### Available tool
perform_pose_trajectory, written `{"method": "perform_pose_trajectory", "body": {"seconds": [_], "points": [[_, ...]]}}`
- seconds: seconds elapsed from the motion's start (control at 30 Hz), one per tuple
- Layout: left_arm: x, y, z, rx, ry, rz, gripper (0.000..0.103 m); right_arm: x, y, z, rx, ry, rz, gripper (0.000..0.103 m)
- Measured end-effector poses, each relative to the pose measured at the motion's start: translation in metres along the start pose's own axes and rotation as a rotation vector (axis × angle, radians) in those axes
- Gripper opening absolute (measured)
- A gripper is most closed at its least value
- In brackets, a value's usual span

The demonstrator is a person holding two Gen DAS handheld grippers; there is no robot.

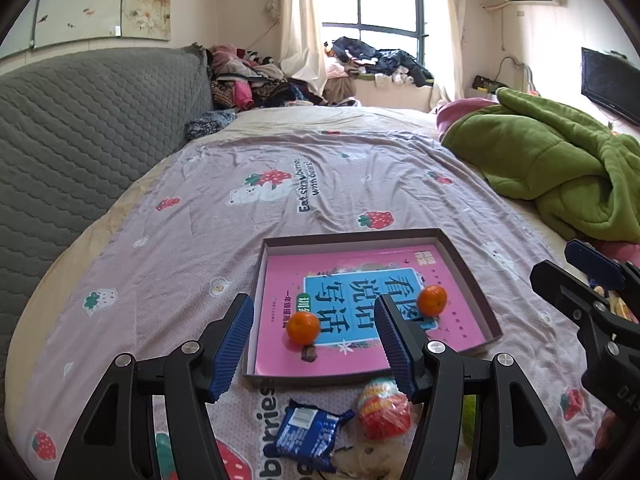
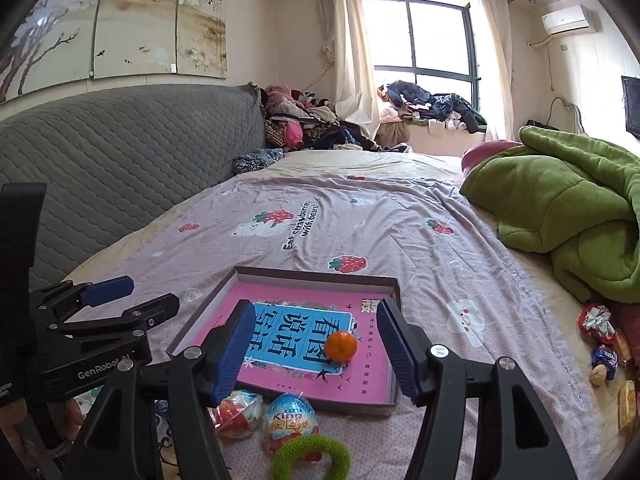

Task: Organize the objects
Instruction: 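Raise both open grippers away from the tray toward the remaining objects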

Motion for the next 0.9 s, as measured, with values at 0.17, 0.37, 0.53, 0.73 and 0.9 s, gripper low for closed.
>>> {"method": "perform_pose_trajectory", "body": {"seconds": [0.17,0.37,0.53,0.73,0.9], "points": [[-0.016,0.0,0.01,0.005,0.005,0.014,0.064,-0.012,0.004,0.008,0.015,0.002,0.007,0.063],[-0.031,-0.003,0.032,0.015,-0.005,0.025,0.064,-0.024,0.002,0.024,0.016,-0.006,0.004,0.063],[-0.035,-0.005,0.051,0.031,-0.021,0.025,0.064,-0.032,-0.002,0.038,-0.002,-0.02,0.015,0.063],[-0.035,-0.014,0.073,0.028,-0.053,0.014,0.065,-0.035,-0.003,0.056,0.004,-0.052,0.01,0.063],[-0.034,-0.017,0.089,0.033,-0.075,0.023,0.064,-0.034,-0.007,0.072,0.001,-0.085,0.009,0.063]]}}
Point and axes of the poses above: each gripper's, at about its wrist camera, not at the fingertips, and x roughly the way its jaws point, y to its right, z to its underside, the point moved 7 cm from there along x, roughly the way its jaws point, and after that the axes turned 6 degrees about -x, right-handed, at the moved point
